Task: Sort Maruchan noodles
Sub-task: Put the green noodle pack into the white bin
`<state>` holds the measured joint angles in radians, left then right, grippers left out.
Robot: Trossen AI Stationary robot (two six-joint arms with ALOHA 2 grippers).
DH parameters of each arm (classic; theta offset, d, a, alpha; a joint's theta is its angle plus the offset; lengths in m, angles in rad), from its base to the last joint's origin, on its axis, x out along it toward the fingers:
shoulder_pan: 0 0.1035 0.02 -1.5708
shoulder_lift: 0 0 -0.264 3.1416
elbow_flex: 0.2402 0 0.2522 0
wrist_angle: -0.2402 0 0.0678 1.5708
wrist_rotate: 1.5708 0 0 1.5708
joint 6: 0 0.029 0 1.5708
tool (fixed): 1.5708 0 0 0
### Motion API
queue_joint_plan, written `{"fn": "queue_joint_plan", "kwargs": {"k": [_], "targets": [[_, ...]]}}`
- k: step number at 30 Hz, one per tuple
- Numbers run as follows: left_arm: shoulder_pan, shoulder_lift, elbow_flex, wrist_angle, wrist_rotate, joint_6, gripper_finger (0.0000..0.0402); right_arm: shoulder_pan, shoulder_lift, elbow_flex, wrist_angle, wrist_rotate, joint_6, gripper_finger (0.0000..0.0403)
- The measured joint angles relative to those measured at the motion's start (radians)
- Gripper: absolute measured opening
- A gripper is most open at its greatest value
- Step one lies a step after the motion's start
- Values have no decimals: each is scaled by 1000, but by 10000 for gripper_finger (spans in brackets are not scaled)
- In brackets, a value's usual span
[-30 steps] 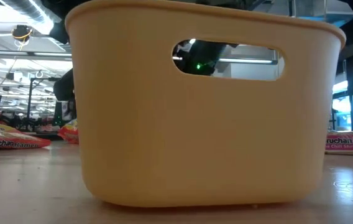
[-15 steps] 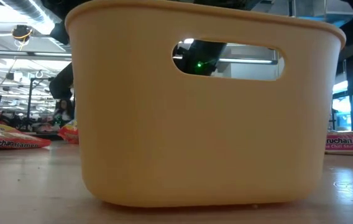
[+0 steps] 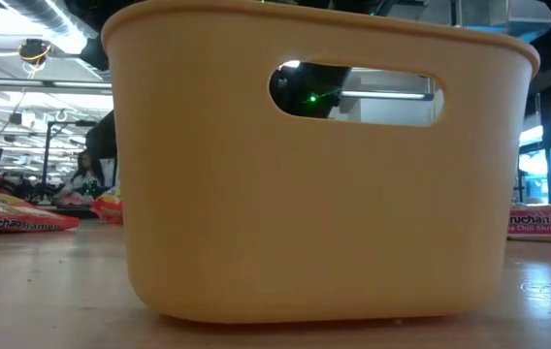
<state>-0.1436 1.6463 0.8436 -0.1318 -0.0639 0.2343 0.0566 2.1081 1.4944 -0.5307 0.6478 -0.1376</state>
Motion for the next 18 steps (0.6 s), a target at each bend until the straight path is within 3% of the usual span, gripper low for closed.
{"fn": "queue_joint_plan", "kwargs": {"k": [10,18], "targets": [[0,-7,4,23,-27,-1,5,-2,-71,-2,-61,58,31,347],[-3,-7,7,22,-22,5,5,-11,-114,-3,-136,-92,23,347]]}}
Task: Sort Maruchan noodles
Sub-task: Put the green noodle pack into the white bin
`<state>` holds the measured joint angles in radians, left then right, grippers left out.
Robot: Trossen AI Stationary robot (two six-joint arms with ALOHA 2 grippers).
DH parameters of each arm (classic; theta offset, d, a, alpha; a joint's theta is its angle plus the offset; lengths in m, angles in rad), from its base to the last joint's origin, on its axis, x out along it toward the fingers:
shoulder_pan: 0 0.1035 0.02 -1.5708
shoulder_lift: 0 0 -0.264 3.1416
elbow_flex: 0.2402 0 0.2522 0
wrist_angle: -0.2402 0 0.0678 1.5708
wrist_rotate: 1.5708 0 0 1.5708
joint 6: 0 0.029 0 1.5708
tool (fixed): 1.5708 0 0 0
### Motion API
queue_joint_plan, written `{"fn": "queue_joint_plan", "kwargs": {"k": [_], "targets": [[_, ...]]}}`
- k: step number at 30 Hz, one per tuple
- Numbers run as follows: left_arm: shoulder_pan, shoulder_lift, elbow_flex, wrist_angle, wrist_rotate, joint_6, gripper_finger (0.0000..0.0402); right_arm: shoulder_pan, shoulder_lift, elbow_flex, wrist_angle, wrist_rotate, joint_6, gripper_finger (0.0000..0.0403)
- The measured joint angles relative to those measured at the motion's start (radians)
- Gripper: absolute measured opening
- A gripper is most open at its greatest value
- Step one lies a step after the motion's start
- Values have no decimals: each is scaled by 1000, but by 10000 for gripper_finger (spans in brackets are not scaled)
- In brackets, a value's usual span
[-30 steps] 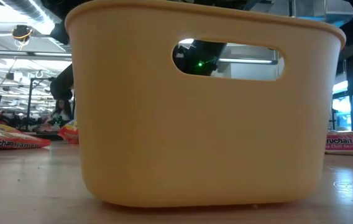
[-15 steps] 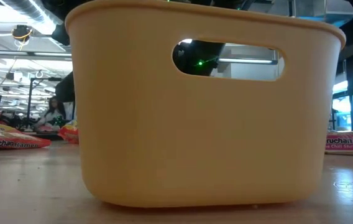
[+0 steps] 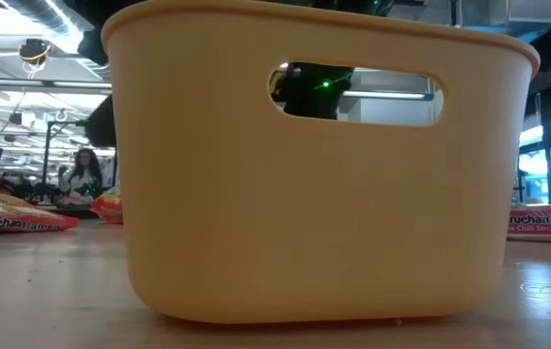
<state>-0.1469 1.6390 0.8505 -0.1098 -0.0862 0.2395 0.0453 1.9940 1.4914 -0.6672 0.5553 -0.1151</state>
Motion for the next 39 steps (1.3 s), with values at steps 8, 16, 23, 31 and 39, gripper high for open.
{"fn": "queue_joint_plan", "kwargs": {"k": [8,16,23,31,39], "targets": [[2,0,-1,-16,-30,-10,5,3,-15,0,-34,-203,29,346],[0,1,-3,-14,-50,-15,6,-24,-18,-59,206,-426,32,346],[-10,4,-5,-13,-30,7,6,-70,-22,-179,346,-478,44,346],[-10,5,-5,-7,-12,9,6,-68,7,-216,440,-433,22,298],[-10,6,-7,-9,-6,11,6,-66,45,-214,447,-411,2,200]]}}
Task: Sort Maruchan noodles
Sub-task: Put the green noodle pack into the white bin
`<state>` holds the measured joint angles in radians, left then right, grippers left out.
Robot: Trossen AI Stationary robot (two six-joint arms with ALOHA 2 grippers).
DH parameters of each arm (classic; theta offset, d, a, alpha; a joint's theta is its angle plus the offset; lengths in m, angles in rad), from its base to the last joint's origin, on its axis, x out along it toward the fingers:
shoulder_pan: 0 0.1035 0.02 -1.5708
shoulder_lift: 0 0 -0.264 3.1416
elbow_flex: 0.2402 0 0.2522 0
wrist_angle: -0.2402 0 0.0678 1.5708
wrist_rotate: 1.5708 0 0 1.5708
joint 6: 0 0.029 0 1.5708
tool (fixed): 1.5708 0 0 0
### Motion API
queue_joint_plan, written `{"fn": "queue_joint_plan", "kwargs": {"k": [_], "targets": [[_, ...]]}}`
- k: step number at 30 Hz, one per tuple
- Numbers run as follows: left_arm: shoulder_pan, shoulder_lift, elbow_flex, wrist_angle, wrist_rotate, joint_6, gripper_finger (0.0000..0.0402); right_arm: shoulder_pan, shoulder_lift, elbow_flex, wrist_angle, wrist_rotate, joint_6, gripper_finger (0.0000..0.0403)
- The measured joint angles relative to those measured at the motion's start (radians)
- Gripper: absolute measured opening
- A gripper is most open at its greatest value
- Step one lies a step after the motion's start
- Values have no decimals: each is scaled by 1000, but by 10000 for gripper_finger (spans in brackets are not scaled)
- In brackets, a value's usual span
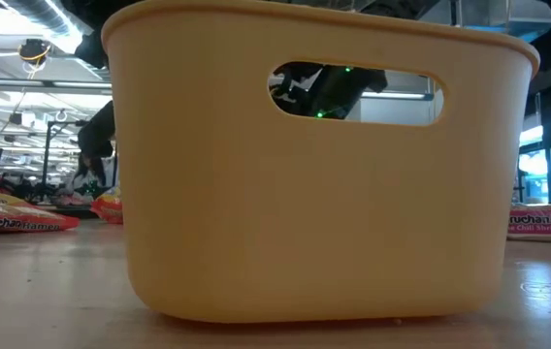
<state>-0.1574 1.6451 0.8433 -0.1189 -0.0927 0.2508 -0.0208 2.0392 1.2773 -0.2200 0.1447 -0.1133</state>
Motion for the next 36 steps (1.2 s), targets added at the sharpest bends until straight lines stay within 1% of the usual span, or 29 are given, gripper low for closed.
{"fn": "queue_joint_plan", "kwargs": {"k": [4,9,10,18,24,28,36], "targets": [[2,0,0,3,-7,4,6,0,1,-1,-4,23,-18,126],[2,0,0,5,-8,4,6,3,8,-1,-6,56,-54,24],[2,0,0,5,-8,4,6,3,8,-1,-7,65,-56,12],[2,0,0,3,-5,3,6,3,-13,-5,-8,69,-56,1],[0,-6,6,18,2,-6,6,2,-81,-11,-36,63,-52,0],[0,-6,6,14,9,-5,6,0,-140,-10,-46,81,-53,1],[0,-6,6,7,6,-5,6,0,-210,-9,-77,141,-70,1]]}}
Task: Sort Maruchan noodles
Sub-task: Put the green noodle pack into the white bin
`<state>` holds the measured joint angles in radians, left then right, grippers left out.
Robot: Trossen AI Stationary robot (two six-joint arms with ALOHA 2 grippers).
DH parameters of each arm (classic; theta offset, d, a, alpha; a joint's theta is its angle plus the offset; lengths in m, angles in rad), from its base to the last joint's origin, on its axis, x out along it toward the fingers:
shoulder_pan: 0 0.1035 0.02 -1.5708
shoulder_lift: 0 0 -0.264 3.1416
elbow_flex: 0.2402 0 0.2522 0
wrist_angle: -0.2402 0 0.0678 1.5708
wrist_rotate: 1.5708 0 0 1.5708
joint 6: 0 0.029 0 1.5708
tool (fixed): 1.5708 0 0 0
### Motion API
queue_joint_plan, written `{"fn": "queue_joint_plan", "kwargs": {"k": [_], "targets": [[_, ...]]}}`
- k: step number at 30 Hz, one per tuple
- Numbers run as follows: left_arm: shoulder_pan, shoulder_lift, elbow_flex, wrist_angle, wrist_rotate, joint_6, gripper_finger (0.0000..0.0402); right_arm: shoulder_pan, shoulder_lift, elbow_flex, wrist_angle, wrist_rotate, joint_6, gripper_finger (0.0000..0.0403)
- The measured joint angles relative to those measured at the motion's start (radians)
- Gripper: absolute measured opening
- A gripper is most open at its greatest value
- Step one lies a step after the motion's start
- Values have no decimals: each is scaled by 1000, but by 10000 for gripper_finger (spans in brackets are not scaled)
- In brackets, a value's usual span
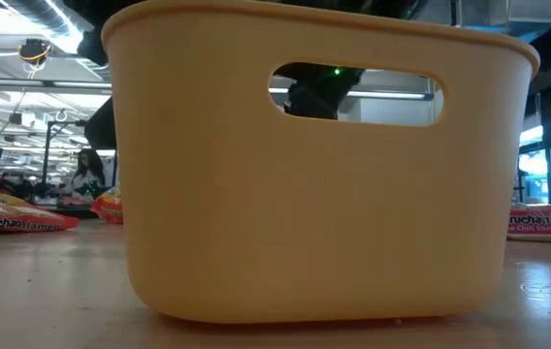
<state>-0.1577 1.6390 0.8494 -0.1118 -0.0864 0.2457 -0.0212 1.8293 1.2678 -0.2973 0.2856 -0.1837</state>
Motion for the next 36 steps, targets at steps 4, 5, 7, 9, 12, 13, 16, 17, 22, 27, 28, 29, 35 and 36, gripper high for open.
{"fn": "queue_joint_plan", "kwargs": {"k": [4,5,7,9,12,13,16,17,22,27,28,29,35,36], "targets": [[0,0,0,-4,-1,-1,6,-9,-18,1,-18,37,0,1],[0,0,0,-5,0,0,6,-13,-19,2,-25,42,1,1],[0,0,0,-5,-1,0,6,-24,-20,2,-40,44,22,0],[0,0,0,-7,-2,0,6,-28,-20,2,-48,31,59,1],[0,0,-2,-9,-2,0,6,-26,-20,3,-52,-21,155,3],[0,0,-2,-8,-2,0,6,-26,-20,3,-53,-68,183,8],[0,1,-2,-4,-3,1,6,-20,-15,3,-55,-206,225,42],[0,1,-2,-4,-3,1,6,-13,-13,3,-52,-228,229,59],[0,2,-3,-1,-5,1,6,24,31,-1,-9,-150,196,177],[1,2,-3,4,-4,1,6,37,92,0,40,-140,176,291],[1,2,-3,5,-4,1,6,37,104,0,39,-140,176,309],[1,2,-3,7,-3,1,6,35,112,0,36,-139,178,325],[1,6,-5,5,7,4,6,34,165,5,59,-78,162,376],[1,6,-5,5,10,5,6,34,170,6,58,-70,156,378]]}}
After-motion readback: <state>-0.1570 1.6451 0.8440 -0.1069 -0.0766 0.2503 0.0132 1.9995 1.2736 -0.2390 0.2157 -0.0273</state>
